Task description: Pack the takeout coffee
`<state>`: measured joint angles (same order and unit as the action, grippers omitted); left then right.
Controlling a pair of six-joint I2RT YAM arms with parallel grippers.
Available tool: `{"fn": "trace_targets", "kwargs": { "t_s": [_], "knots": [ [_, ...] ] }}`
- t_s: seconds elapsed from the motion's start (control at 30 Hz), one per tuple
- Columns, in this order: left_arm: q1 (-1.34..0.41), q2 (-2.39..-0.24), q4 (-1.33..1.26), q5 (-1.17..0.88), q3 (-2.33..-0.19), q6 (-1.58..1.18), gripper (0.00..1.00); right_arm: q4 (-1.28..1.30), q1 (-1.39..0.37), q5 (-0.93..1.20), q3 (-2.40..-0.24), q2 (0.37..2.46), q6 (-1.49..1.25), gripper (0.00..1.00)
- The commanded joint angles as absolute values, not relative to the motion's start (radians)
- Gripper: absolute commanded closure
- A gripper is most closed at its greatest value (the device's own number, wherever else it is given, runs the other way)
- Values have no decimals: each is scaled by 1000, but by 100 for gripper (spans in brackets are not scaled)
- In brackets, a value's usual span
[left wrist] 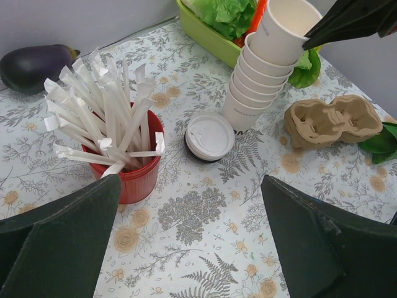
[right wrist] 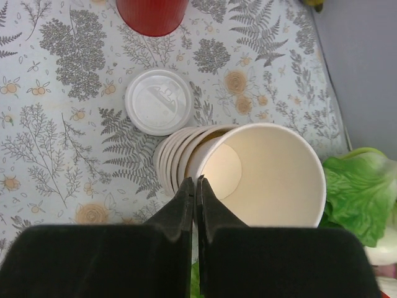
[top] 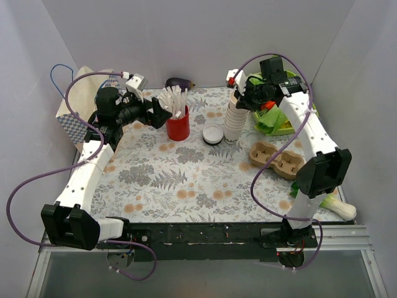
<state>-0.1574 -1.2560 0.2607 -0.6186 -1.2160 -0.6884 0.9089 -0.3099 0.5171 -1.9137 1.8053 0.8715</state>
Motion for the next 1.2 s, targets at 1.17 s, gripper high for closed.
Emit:
{"fn": "trace_targets", "kwargs": {
  "t_s": [1.17],
  "knots": [
    [-443,-1247,135,32,-1425,-718,2,552,-888,649,-1333,1572,976,99]
  ]
}}
